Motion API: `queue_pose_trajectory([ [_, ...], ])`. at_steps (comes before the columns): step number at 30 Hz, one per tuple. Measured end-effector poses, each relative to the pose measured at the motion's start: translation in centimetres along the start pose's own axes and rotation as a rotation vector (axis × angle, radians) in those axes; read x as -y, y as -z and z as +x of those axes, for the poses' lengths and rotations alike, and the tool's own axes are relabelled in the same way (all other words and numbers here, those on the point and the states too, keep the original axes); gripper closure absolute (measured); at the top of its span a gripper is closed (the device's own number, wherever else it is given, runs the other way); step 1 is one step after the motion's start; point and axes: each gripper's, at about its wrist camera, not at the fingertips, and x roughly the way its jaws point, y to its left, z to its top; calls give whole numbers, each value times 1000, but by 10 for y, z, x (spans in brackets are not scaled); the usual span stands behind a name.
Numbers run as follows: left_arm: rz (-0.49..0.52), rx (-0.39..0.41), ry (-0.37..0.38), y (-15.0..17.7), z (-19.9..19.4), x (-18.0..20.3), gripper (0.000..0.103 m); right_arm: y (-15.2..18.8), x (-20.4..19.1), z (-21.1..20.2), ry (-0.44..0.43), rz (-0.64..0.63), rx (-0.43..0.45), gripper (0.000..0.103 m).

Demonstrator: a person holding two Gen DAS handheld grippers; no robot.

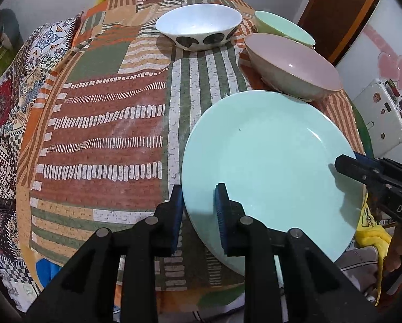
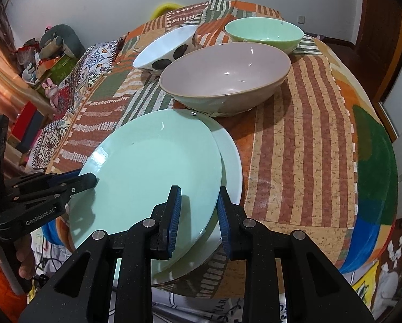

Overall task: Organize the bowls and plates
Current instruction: 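Lower the mint green plate onto the white plate and open both grippers, then move both grippers to the pink bowl rim and close them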

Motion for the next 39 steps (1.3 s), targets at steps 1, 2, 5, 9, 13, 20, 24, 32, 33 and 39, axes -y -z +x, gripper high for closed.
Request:
queue_pose_trajectory([
  [1,5,4,-7,0,0,1,81,0,1,0,1,0,2,78],
  [2,10,5,-13,0,0,2,80,-1,1,-1,2,-1,4,78],
  [5,29,6,-29,-1,2,5,77,-2,2,-4,6,-3,9,79],
  [9,31,6,-29,-2,4,6,72,-2,3,-11,37,-15,35,75],
  [13,18,1,-20,-3,5,4,69,-1,10,-11,43,0,33,73],
  [20,24,53,-42,-12,-16,0,69,-1,24,-17,44,38,38,73],
  [24,40,113,-50,-24,-36,4,69,-8,29,-28,44,43,73,71],
  [32,89,262,-55,-62,-71,22,49,-31,39,-54,69,51,182,60],
  [33,90,272,-56,-67,-72,24,46,-34,40,-56,70,51,191,57],
  [39,86,284,-52,-99,-61,34,39,-54,47,-60,83,55,250,49],
])
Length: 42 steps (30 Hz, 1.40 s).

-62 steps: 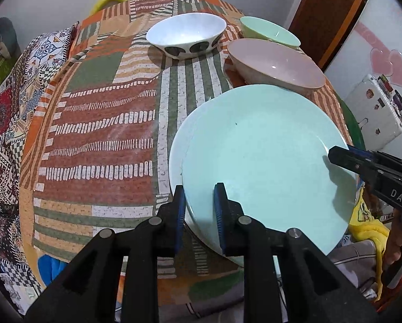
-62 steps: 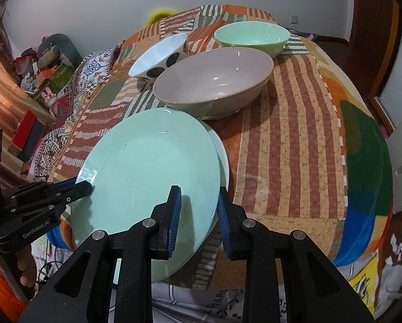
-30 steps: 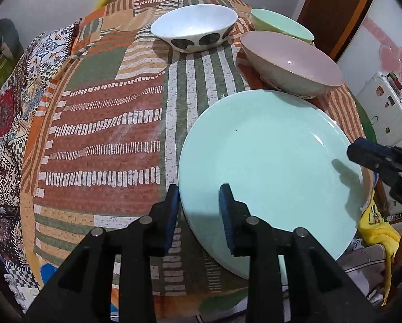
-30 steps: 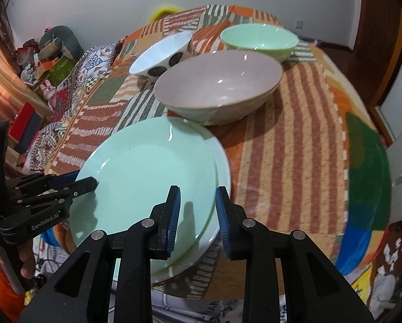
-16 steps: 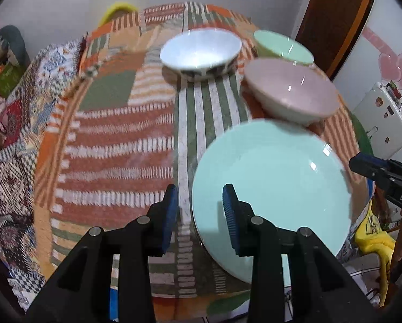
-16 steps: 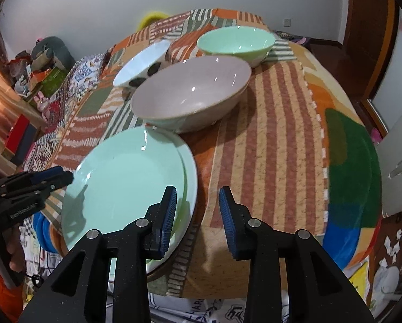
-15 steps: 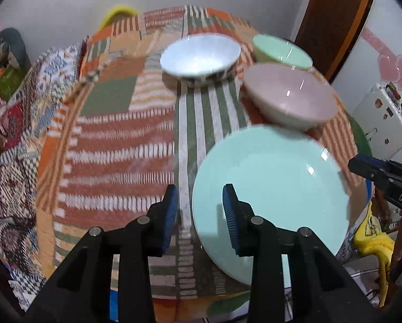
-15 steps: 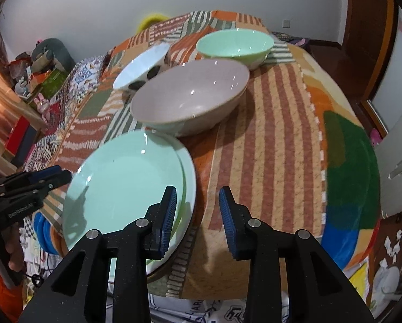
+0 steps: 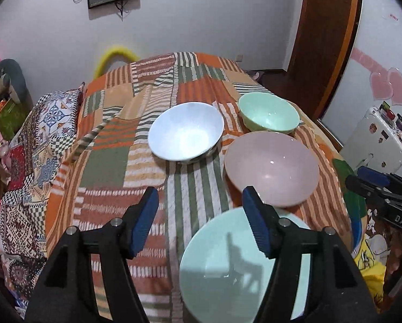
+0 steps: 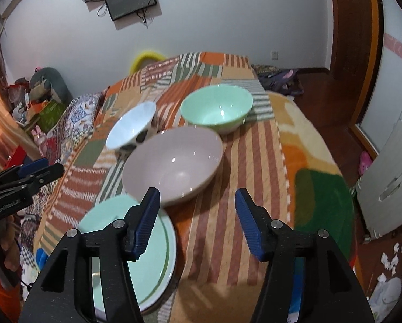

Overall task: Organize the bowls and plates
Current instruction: 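Move both grippers to the pink bowl rim and close them, then lift the pink bowl with both grippers and carry it toward the plate stack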

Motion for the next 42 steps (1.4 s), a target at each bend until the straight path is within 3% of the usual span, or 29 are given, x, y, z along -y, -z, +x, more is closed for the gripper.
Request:
queue_pose_trajectory([
  [18,41,-121,52,-23,106,21,40,-17,26,67,-6,76,-72,48],
  [23,37,-155,77,-24,124,21,59,-16,25,78,-20,74,-90,50],
  [24,34,-159,82,-24,127,20,61,-16,25,80,-25,72,-91,54],
  [26,27,-169,98,-24,132,20,75,-15,23,84,-31,63,-97,63],
  [34,34,-215,162,-18,143,26,87,-15,22,90,-77,65,-110,79],
  [37,50,-203,130,-16,141,32,87,-16,20,89,-55,60,-112,80],
  [42,28,-209,153,-18,132,31,87,-19,18,84,-33,65,-116,81],
])
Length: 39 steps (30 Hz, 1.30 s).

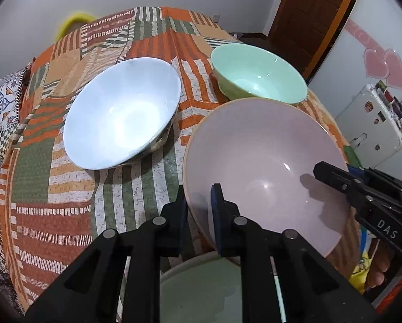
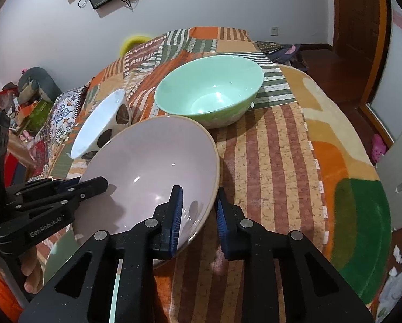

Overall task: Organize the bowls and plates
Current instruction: 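Lift the pink bowl with both grippers and carry it toward the plate stack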

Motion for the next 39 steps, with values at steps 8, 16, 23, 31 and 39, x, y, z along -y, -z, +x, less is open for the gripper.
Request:
queue_pose_trajectory([
  [8,32,54,-12,7,-34,15,87,0,-3,-22,-5,6,35,81],
  [16,1,118,-2,15,-78,11,87,2,-21,-46,-14,-40,72,81],
  [23,-19,163,-14,31,-113,3,87,7,-42,-62,-35,-81,90,81],
  [31,-51,211,-48,58,-151,-17,87,15,-73,-68,-68,-143,95,81],
  [39,-98,244,-87,84,-181,-41,87,21,-108,-65,-101,-207,90,81],
])
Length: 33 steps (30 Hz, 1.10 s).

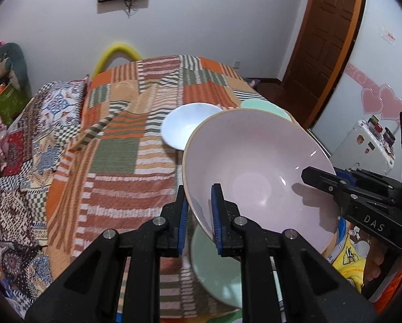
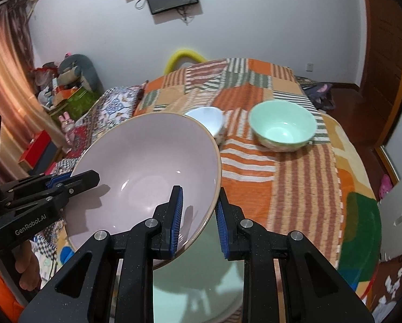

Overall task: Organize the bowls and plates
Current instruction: 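Lift the pink bowl with both grippers and carry it toward the plate stack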

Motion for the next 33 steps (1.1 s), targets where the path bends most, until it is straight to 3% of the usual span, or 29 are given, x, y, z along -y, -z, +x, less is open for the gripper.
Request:
queue_pose_trajectory([
  [15,-107,-4,-87,35,-22,-72,87,6,-66,38,-82,-101,-76,81],
  [33,-228,-128,-124,86,13,-138,87,27,-110,99,-108,-167,-238,81],
])
